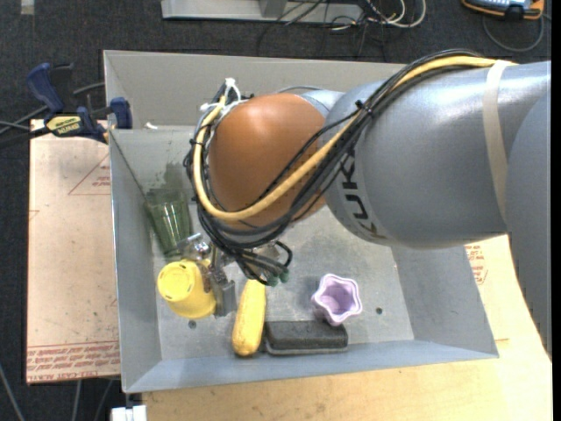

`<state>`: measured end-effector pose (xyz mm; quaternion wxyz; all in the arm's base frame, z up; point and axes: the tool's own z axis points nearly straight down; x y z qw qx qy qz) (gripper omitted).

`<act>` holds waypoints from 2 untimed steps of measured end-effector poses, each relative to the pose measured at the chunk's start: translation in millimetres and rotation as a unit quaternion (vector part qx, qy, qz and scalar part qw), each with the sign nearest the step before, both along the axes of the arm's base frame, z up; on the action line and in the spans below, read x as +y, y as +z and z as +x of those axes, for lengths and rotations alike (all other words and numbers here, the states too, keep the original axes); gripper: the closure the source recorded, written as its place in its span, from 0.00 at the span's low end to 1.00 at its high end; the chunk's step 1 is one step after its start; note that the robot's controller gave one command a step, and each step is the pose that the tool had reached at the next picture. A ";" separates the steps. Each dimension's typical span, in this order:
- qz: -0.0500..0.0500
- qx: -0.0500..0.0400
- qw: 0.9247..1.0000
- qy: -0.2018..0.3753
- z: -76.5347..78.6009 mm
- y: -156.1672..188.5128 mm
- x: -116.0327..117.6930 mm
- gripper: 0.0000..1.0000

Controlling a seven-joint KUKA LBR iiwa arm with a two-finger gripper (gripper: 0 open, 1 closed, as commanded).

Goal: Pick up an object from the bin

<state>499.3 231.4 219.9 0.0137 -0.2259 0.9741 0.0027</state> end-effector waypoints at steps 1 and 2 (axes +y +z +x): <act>0.000 0.000 1.000 0.000 -0.1 -0.2 -0.1 1.00; 0.001 -0.004 1.000 0.007 10.2 -42.2 1.0 1.00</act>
Offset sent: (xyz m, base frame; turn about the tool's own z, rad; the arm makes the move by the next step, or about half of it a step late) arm 0.0284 -0.0004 -0.1498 -0.0478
